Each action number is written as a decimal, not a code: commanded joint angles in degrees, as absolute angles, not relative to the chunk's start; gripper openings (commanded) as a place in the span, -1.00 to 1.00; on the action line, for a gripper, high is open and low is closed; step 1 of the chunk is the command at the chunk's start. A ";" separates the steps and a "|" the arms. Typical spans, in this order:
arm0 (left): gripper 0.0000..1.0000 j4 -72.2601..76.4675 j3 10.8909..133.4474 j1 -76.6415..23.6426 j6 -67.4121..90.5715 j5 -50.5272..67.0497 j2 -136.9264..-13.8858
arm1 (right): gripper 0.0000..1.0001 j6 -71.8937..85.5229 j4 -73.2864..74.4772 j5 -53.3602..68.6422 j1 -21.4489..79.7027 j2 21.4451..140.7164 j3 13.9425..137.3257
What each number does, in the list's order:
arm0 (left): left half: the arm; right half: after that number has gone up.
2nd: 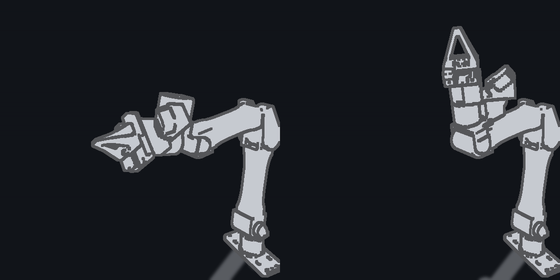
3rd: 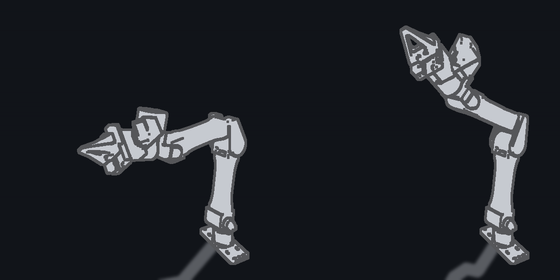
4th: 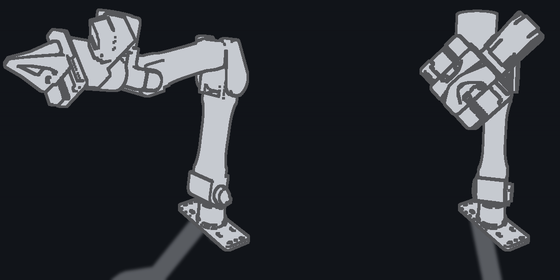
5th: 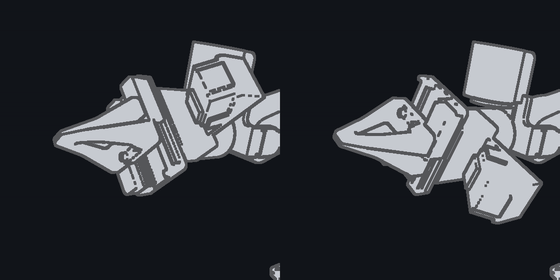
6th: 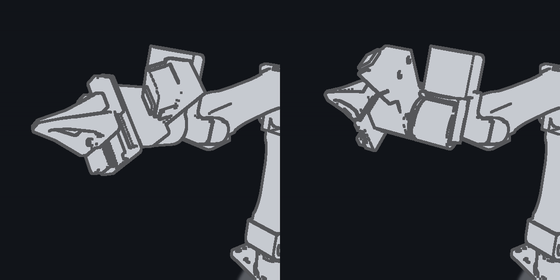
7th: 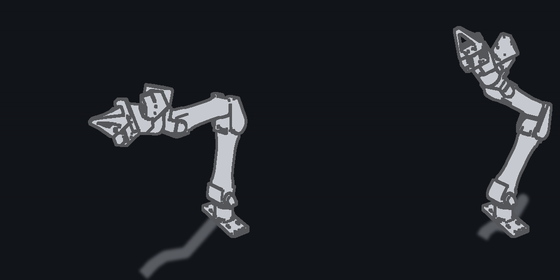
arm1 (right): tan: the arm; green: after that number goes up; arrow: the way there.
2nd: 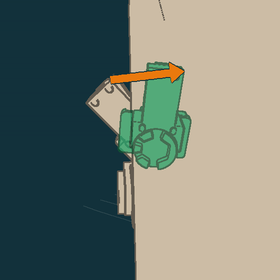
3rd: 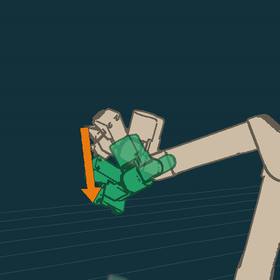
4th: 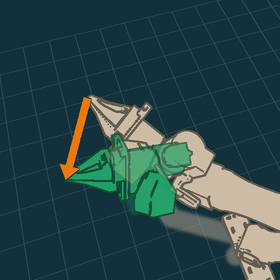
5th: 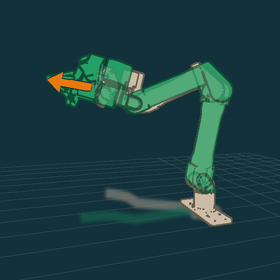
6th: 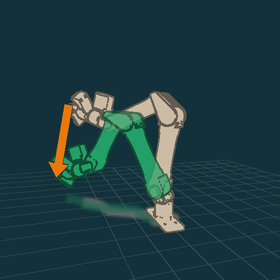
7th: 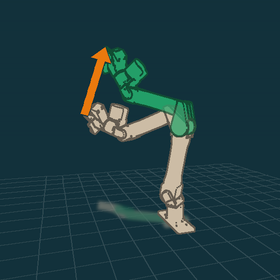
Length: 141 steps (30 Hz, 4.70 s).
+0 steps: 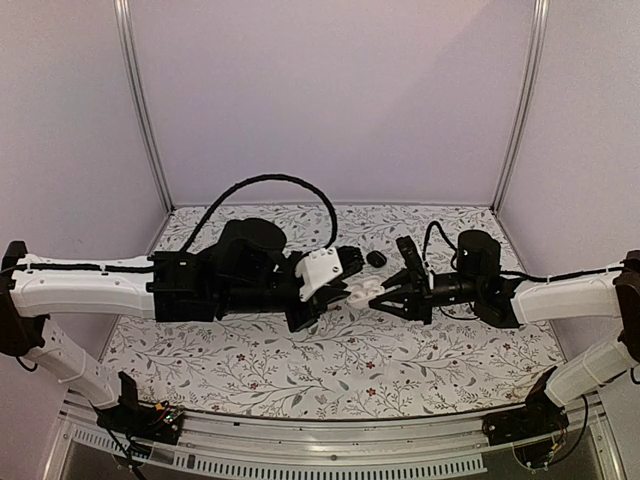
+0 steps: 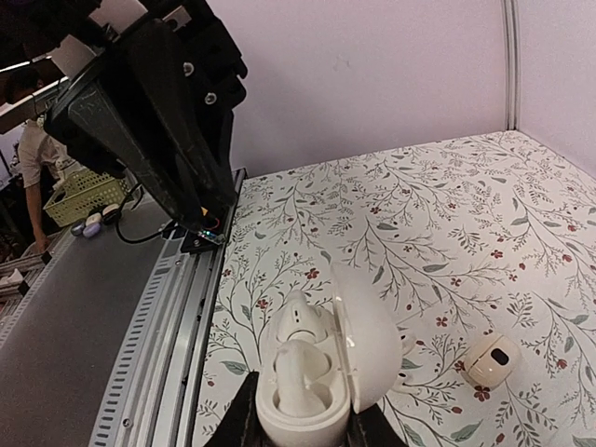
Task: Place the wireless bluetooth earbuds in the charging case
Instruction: Adjust the left earbud in the left side groove of the charging case.
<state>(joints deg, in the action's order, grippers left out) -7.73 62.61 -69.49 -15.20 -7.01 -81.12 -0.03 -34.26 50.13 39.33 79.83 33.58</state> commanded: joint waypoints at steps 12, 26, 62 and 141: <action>-0.81 -10.11 64.25 -70.03 -16.76 -8.32 -84.27 | -1.00 -2.72 -31.76 50.94 41.25 77.37 34.63; -0.80 -10.08 64.86 -69.80 -15.70 -9.74 -85.78 | -1.00 -2.90 -31.37 50.21 42.06 76.48 34.72; -0.80 -9.81 63.45 -67.65 -14.09 -1.77 -83.45 | -1.00 -3.03 -30.92 49.13 42.45 77.15 35.41; -0.73 -14.98 68.00 -66.03 -11.70 -0.44 -88.84 | -1.00 -5.80 -30.61 49.12 43.51 75.18 34.24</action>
<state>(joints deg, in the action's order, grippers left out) -17.80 69.19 -66.81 -12.99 -1.83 -90.00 -5.26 -26.52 47.18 42.48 77.87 34.22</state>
